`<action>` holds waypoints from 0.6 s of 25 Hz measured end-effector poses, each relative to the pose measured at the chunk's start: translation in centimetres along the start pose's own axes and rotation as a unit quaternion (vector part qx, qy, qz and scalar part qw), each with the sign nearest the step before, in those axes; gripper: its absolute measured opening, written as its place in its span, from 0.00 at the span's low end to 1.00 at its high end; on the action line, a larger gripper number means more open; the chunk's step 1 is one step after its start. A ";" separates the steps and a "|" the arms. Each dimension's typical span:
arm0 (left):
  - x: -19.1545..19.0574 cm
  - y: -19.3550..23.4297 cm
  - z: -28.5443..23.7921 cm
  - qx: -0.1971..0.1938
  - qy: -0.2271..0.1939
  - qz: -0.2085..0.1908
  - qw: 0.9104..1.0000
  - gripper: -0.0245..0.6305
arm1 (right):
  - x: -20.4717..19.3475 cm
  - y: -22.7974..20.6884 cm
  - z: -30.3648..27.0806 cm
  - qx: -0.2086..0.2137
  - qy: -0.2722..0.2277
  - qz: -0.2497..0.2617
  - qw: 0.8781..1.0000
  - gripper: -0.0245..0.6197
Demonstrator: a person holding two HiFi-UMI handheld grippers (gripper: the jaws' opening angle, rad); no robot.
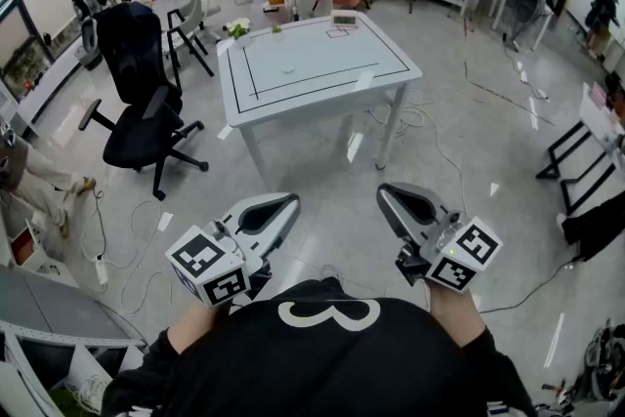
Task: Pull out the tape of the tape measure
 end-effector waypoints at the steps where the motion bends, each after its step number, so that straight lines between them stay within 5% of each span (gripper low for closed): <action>1: 0.0 -0.2 0.0 0.000 0.001 0.003 1.000 0.04 | 0.0 0.1 0.1 -0.001 0.000 0.001 1.000 0.05; 15: 1.0 -0.7 -0.5 0.013 -0.012 -0.004 1.000 0.05 | 1.8 -0.4 2.3 -0.054 -0.016 0.017 0.998 0.08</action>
Point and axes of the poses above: the fingertips, and each gripper's own axes: z backward along the fingers, y to its left, x out of its top, the point moved 5 cm from there along z, backward along the fingers, and after that the axes turned 1 degree about z, right-handed, at the moved point
